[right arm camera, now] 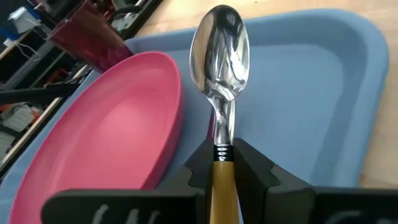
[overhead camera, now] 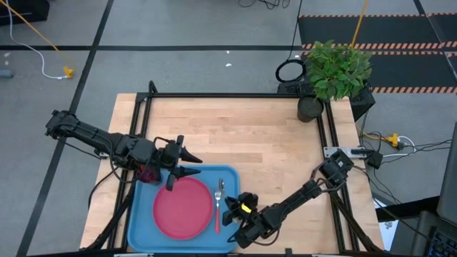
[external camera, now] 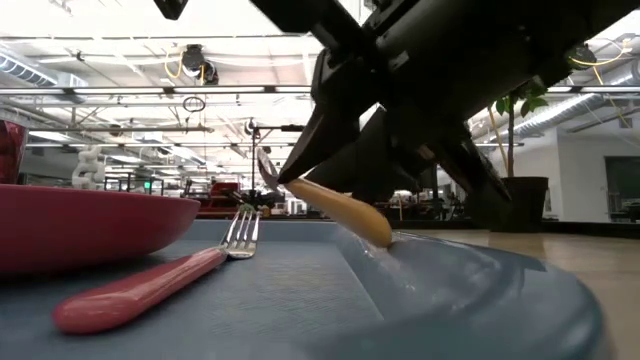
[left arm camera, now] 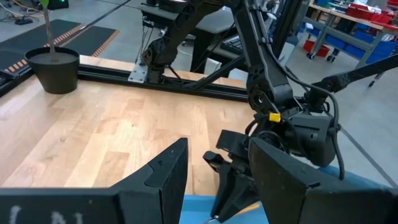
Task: Pick and place plate/cup/fork/spoon on tray
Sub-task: Put the yellow spoon on the blue serving tray to the right of the pink fork
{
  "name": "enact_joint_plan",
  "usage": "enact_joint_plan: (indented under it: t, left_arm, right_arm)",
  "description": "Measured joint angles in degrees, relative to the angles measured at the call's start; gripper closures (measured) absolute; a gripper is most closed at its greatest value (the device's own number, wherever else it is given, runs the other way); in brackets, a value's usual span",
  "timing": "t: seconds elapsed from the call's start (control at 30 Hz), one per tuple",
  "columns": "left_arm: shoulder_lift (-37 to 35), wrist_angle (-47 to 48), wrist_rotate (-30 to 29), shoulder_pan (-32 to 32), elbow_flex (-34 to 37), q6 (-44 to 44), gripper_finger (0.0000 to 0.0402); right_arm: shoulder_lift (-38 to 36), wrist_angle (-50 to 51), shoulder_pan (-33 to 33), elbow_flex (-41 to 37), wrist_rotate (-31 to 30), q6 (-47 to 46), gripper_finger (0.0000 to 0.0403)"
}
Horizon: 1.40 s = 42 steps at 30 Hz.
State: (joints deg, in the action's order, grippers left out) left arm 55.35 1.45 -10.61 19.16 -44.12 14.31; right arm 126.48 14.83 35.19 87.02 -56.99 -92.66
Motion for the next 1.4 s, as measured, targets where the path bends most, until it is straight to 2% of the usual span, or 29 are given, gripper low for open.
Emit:
enact_joint_plan:
  t: [0.43,0.77,0.93,1.1,1.4]
  left_arm:
    - [0.0,0.0,0.0,0.0,0.0,0.1,0.0229]
    - [0.0,0.0,0.0,0.0,0.0,0.1,0.0229]
    - [0.0,0.1,0.0,0.0,0.0,0.1,0.0229]
    - [0.0,0.1,0.0,0.0,0.0,0.0,0.0229]
    - [0.0,0.3,0.0,0.0,0.0,1.0,0.0229]
  right_arm:
    - [0.0,1.3,-2.4,0.0,4.5,1.4,0.0368]
    - [0.0,1.5,-3.7,0.0,6.3,1.9,0.0316]
    - [-0.2,1.4,-3.7,0.0,6.3,4.1,0.0303]
    - [-2.4,1.1,-3.8,0.0,9.8,13.1,0.0301]
    - [-5.0,-2.5,-4.6,0.0,26.2,47.0,0.0331]
